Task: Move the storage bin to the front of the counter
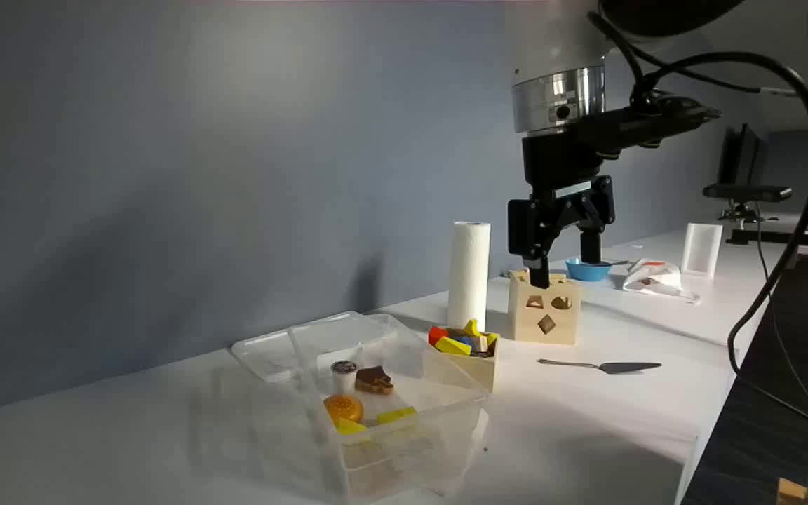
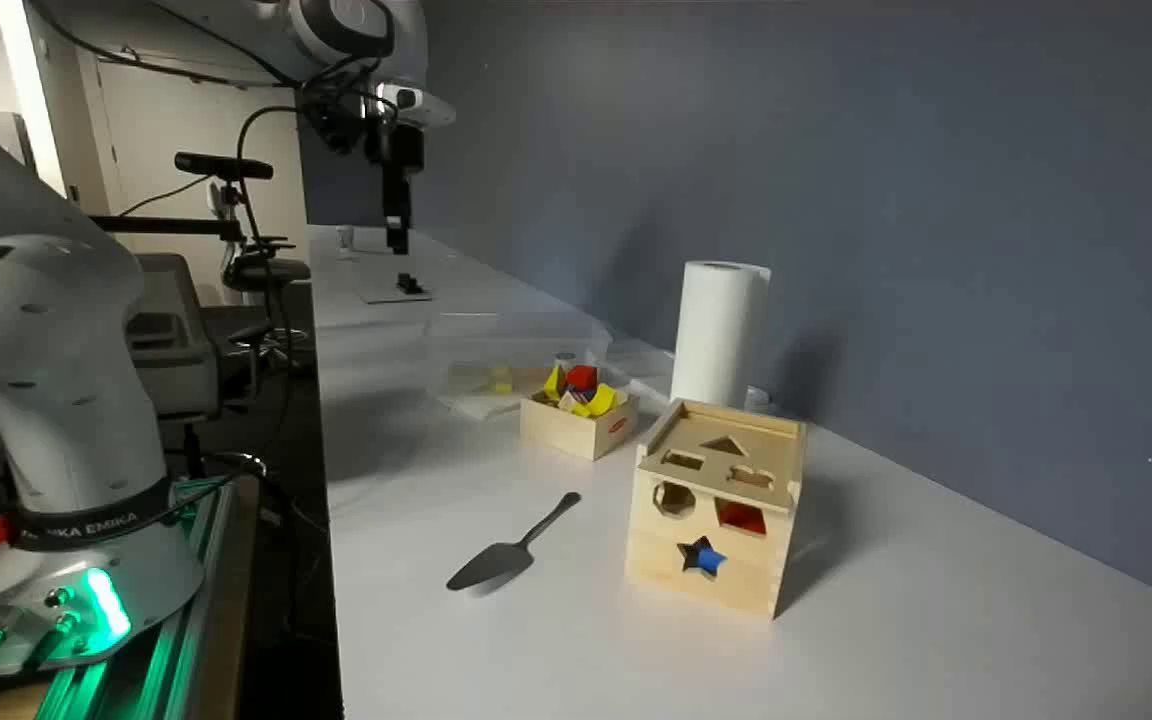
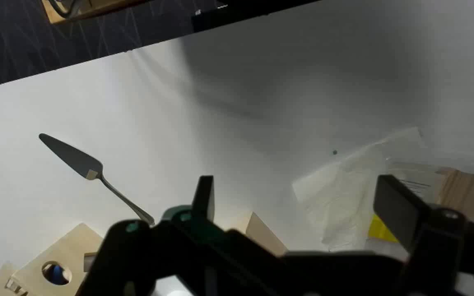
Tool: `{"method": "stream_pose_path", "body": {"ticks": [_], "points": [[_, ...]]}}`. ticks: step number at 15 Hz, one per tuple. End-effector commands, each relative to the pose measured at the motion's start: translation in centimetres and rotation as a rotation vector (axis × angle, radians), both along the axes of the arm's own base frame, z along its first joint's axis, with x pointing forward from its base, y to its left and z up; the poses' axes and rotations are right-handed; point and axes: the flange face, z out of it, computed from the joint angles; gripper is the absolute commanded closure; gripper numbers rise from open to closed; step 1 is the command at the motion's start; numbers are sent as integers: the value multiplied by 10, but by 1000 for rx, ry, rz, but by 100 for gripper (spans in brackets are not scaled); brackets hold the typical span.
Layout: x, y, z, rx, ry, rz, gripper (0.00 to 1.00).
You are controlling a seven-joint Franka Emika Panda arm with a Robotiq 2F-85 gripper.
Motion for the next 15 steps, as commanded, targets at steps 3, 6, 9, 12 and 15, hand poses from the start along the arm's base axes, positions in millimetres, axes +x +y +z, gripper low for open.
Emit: {"method": "stream_pose_path", "body": {"ticks": [3, 6, 9, 12, 15], "points": [[0, 0, 0, -1, 1, 0, 0], [6, 0, -3, 16, -13, 5, 0], [33, -4, -20, 122, -73, 7, 0], [65, -5, -47, 210, -144, 31, 0], [101, -5, -78, 273, -178, 100, 0]]}}
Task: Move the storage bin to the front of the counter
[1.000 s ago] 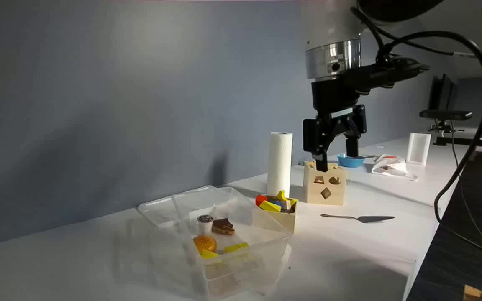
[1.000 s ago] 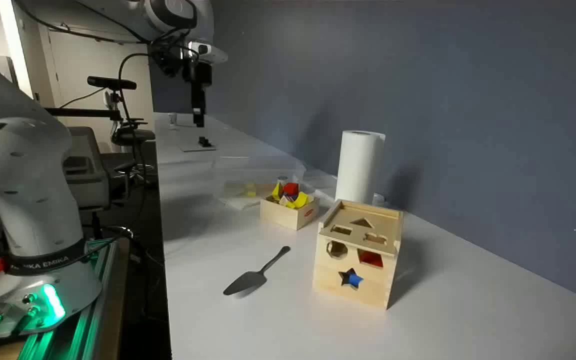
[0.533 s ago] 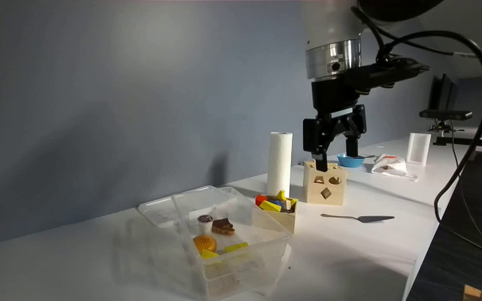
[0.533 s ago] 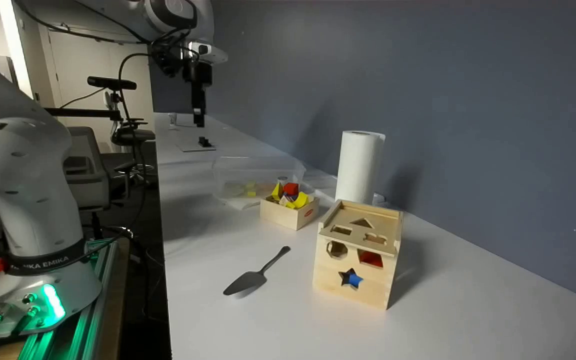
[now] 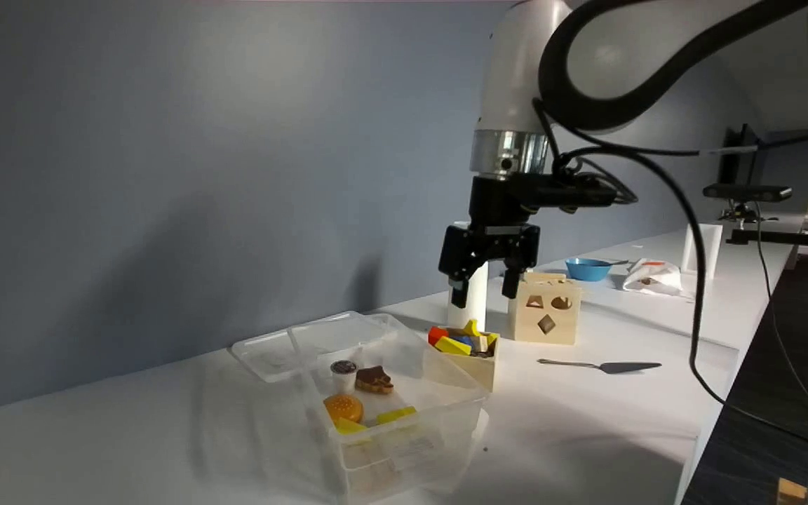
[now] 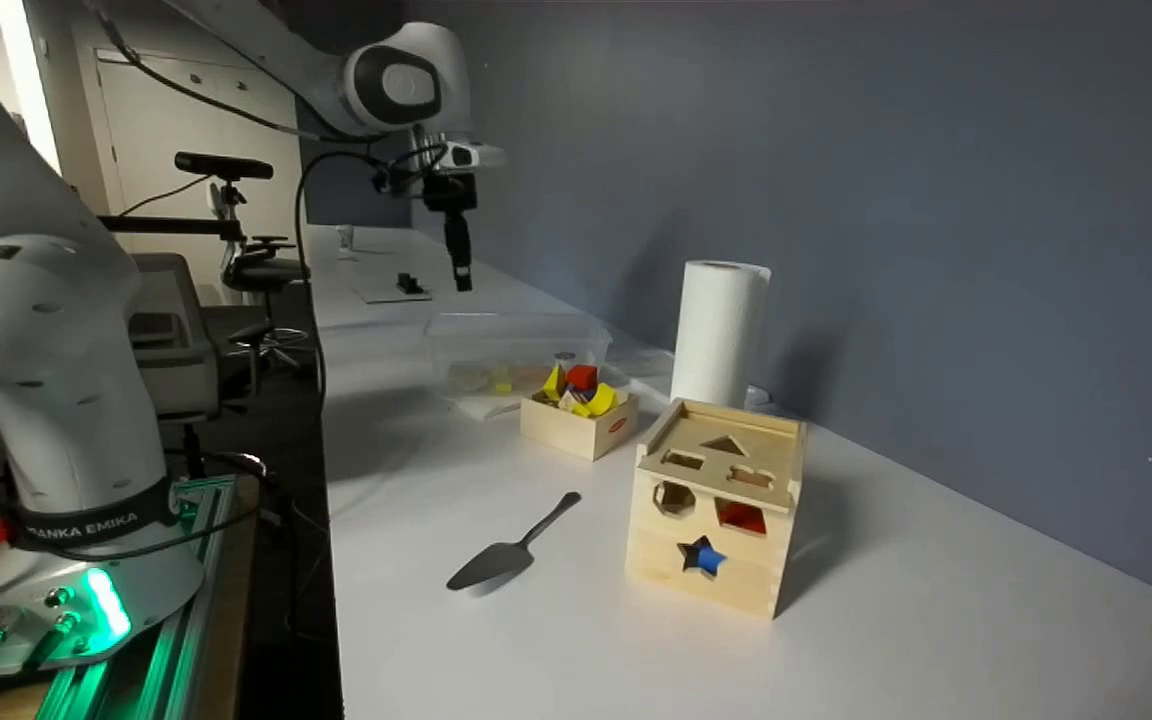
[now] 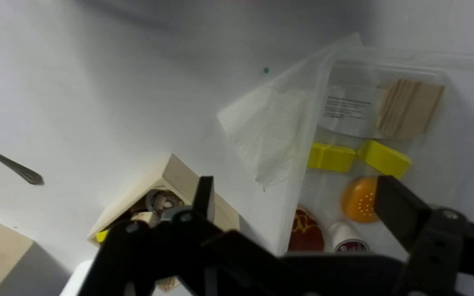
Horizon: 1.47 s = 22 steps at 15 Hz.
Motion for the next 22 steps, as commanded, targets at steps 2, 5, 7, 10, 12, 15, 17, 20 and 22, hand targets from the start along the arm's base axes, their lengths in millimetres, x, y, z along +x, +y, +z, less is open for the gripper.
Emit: {"method": "stream_pose_path", "body": {"ticks": [2, 5, 7, 10, 12, 15, 17, 20, 22], "points": [[49, 4, -47, 92, -13, 85, 0], [69, 6, -78, 81, 10, 74, 0], [78, 9, -95, 96, 42, 62, 8], [86, 15, -111, 102, 64, 40, 43], [91, 18, -114, 89, 54, 23, 56], [95, 19, -109, 90, 49, -16, 78], [96, 19, -101, 82, 46, -47, 90], [96, 21, -93, 83, 48, -83, 100], [95, 24, -88, 91, 60, -107, 99]]}}
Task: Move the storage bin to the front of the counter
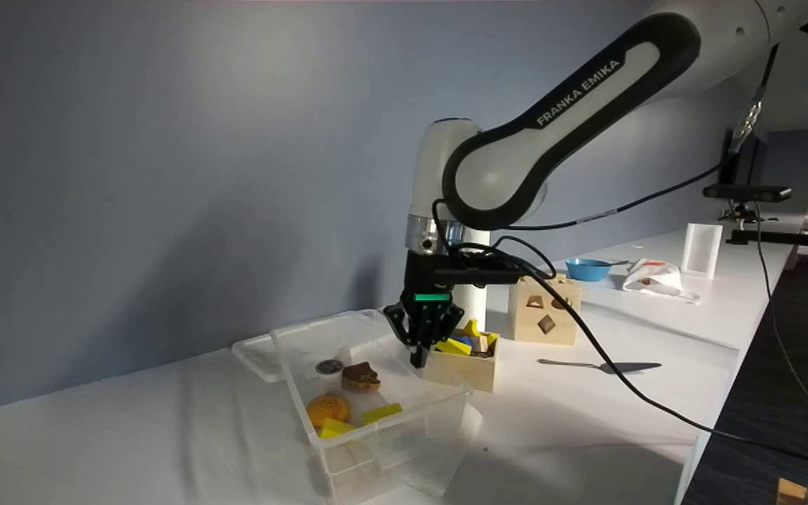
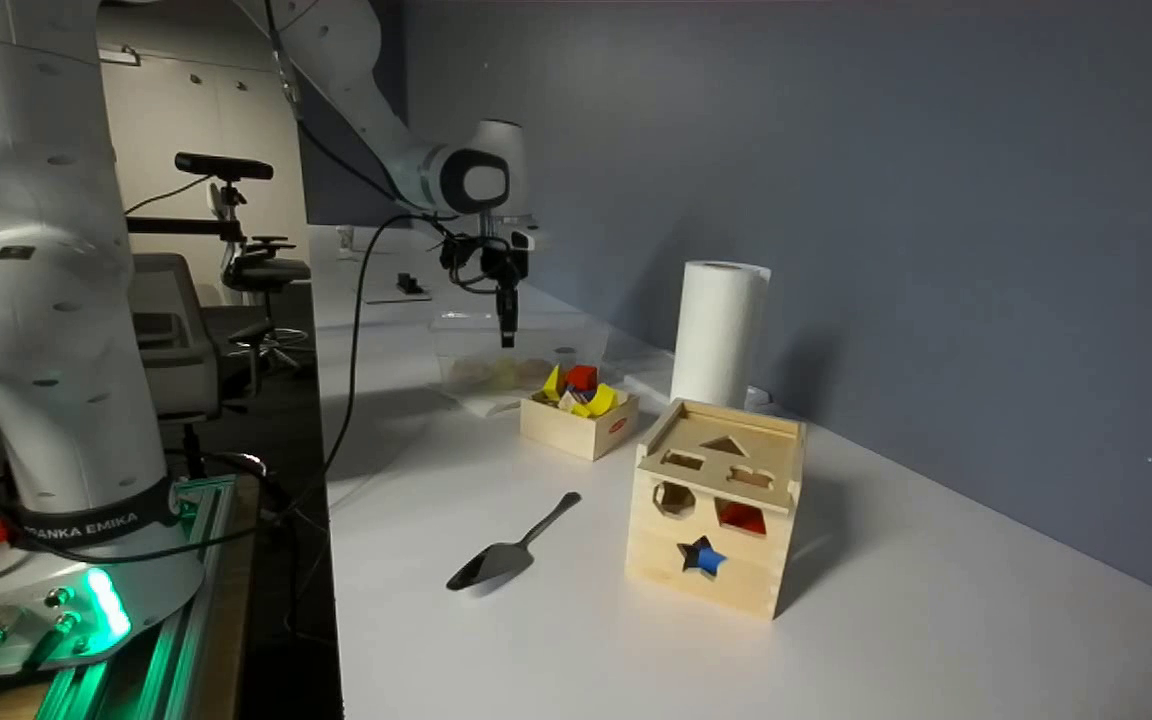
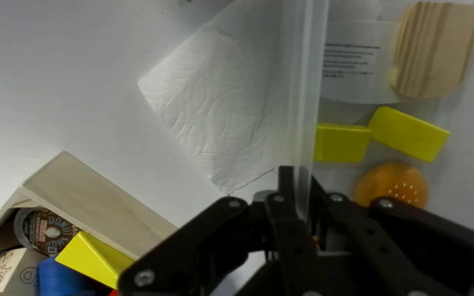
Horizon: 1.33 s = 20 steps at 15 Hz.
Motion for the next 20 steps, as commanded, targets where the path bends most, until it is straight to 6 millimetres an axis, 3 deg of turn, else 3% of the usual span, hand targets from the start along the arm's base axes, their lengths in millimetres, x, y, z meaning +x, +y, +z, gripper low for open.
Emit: {"method": "stream_pose_path", "body": {"ticks": [1, 4, 10, 15, 20], "points": [[-3, 9, 17, -5, 22, -42, 98], [-13, 20, 41, -31, 84, -112, 98], [-48, 30, 120, -22, 140, -316, 98], [-68, 15, 167, 51, 62, -557, 98], [-89, -15, 184, 34, -21, -800, 98]]}}
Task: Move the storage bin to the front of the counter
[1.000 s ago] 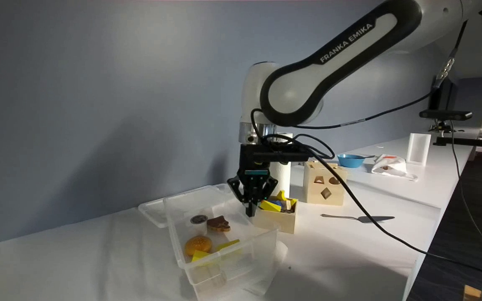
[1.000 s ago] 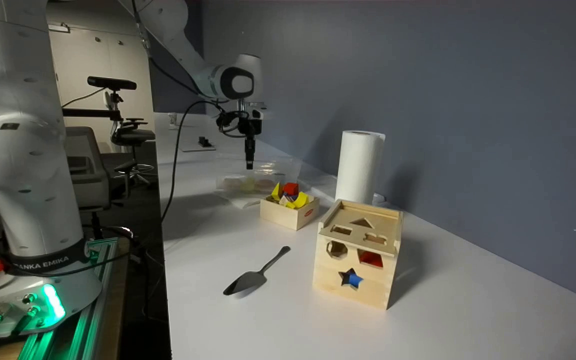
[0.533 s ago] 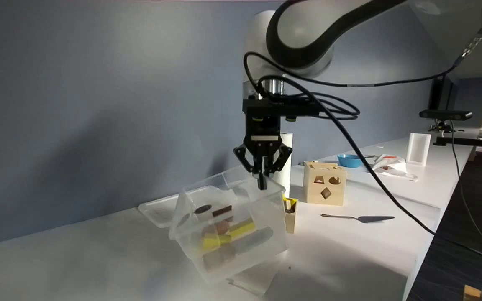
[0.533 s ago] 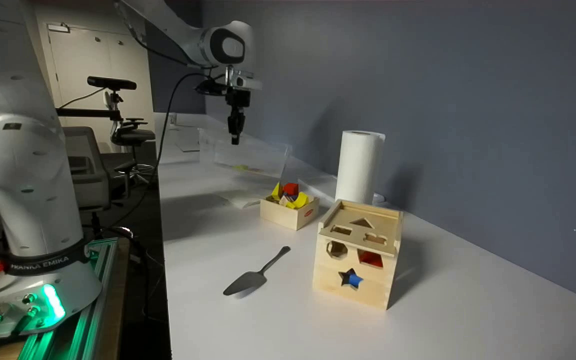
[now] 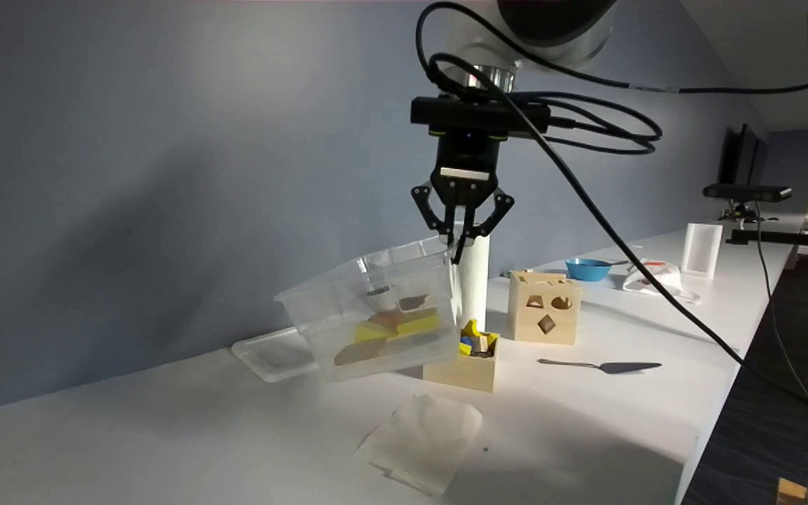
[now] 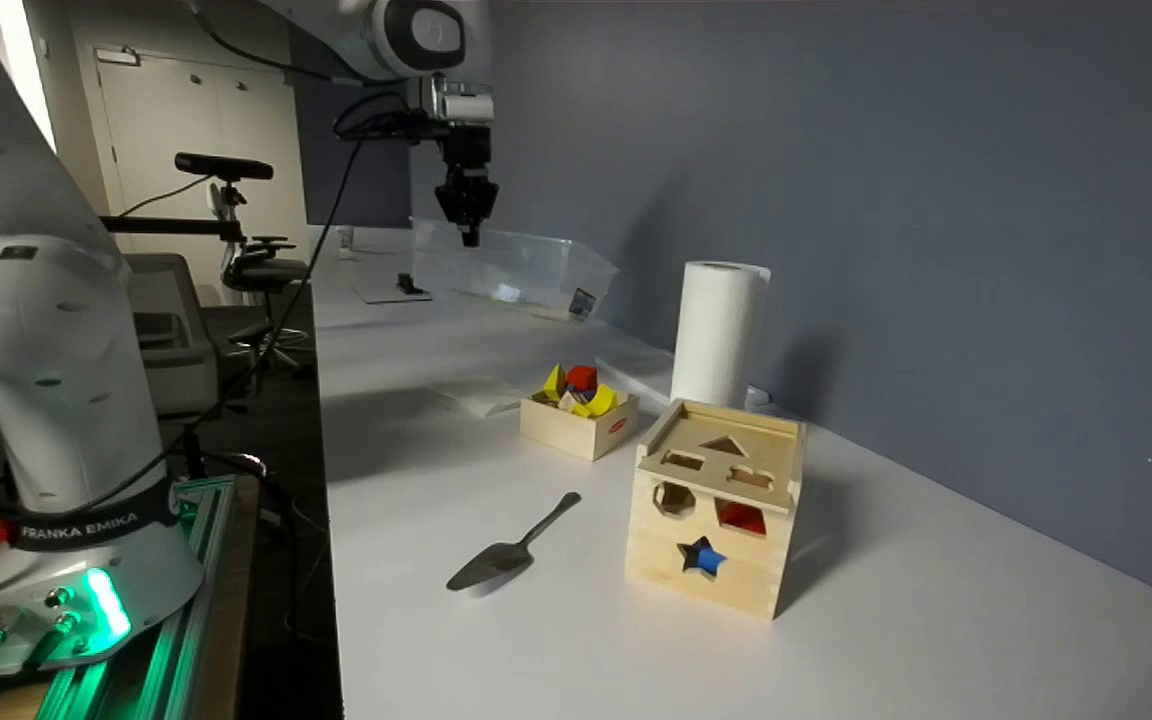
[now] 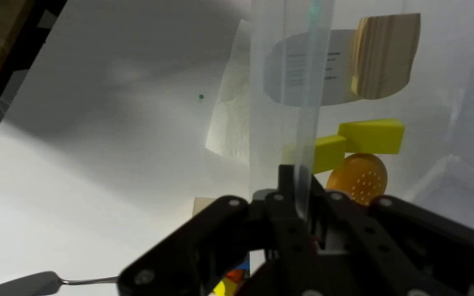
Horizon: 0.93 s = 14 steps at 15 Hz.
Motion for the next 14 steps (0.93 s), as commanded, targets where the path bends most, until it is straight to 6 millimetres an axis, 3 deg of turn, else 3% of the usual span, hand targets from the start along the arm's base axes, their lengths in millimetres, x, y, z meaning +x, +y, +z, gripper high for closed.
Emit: {"method": "stream_pose_path", "body": {"ticks": [1, 9, 14], "points": [[-28, -29, 13, -24, -53, -188, 98], [-103, -80, 12, -138, -131, -536, 98], [-161, -102, -15, -153, -101, -582, 98]]}}
